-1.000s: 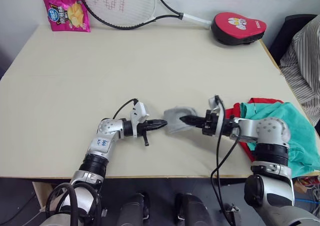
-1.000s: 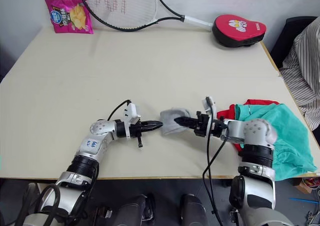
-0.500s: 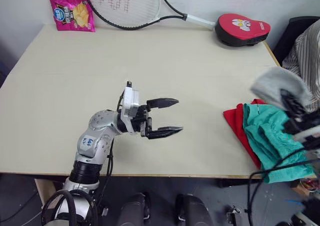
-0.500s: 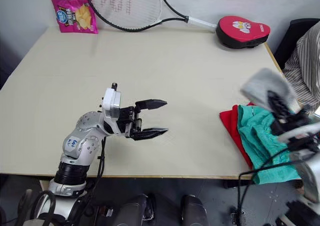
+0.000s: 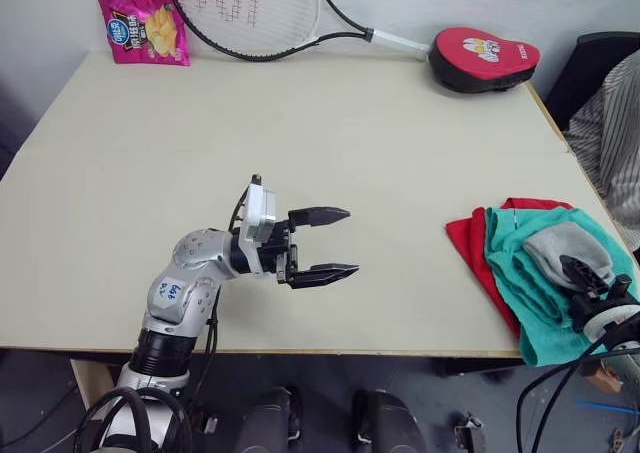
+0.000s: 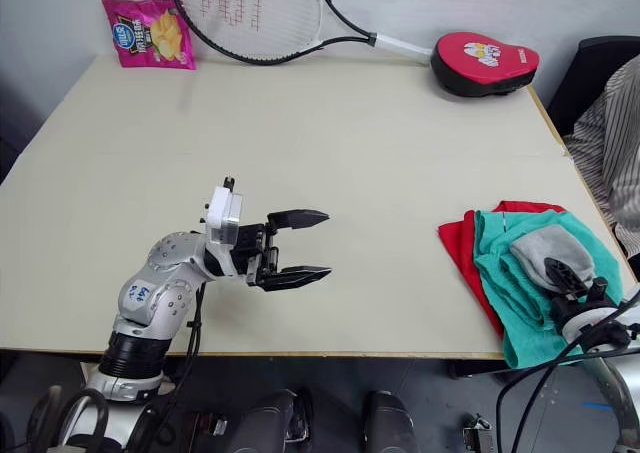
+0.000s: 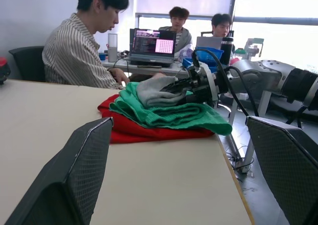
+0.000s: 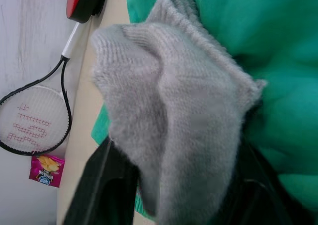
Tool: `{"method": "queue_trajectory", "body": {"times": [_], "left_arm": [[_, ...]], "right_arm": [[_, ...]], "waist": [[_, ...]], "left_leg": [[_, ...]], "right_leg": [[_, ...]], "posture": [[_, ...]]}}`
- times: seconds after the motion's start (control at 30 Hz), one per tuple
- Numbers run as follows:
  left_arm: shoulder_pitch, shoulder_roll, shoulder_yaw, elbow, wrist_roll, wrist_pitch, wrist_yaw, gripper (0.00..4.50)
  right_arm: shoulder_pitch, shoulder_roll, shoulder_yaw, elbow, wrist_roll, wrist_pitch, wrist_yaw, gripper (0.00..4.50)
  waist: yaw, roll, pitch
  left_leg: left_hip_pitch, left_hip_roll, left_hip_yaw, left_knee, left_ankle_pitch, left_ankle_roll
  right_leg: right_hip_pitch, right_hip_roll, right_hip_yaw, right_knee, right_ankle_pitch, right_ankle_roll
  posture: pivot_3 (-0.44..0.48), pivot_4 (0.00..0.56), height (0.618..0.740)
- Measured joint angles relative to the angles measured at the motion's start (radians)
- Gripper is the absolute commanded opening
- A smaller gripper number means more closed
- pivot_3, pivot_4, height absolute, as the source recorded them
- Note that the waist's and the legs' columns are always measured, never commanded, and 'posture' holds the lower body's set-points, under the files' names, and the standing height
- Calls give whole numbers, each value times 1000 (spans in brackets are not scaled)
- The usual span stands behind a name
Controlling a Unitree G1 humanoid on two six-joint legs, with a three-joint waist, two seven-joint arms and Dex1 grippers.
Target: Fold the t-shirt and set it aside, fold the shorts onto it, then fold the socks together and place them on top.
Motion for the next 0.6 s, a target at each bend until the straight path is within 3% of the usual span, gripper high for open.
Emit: {"method": "queue_trajectory", "body": {"times": [0.1, 0.17, 0.3, 0.4, 0.5, 0.6], "left_arm": [[0, 32, 6, 0, 0, 0, -8, 4500], [25, 72, 17, -13, -3, 6, -17, 4500], [90, 168, 79, 4, 22, -2, -19, 4500], [119, 181, 84, 12, 61, -45, 2, 4500], [176, 226, 123, 24, 100, -84, 31, 4500], [242, 277, 174, 28, 128, -113, 49, 4500]], "right_arm": [[59, -51, -3, -17, 53, 15, -28, 3914], [209, -172, -41, -46, 63, 103, 17, 4447], [480, -418, -220, -49, -155, 228, 323, 4447], [596, -533, -233, -86, -443, 161, 623, 4447], [617, -614, -172, -80, -802, -115, 944, 4447], [481, -640, -40, -82, -1025, -425, 1219, 4447]], "waist": [[7, 0, 0], [21, 10, 1], [25, 10, 0], [22, 10, 0], [18, 10, 0], [11, 10, 0]], "left_leg": [[0, 0, -1, -1, 0, 0], [-1, -1, 0, -1, -2, 2], [1, 1, 1, 0, -7, 8], [2, 3, 1, 1, -12, 5], [2, 4, 1, -1, -12, 4], [3, 4, 1, -3, -12, 0]], "right_leg": [[0, 0, 0, -1, 0, 0], [0, -1, 0, -4, 0, 0], [4, 2, -2, -9, 1, 1], [9, 4, -1, -17, 5, 2], [9, 4, -1, -22, 5, 2], [9, 4, -2, -23, 5, 2]], "posture": [[0, 150, 740], [0, 150, 740], [0, 150, 740], [0, 150, 740], [0, 150, 740], [0, 150, 740]]}}
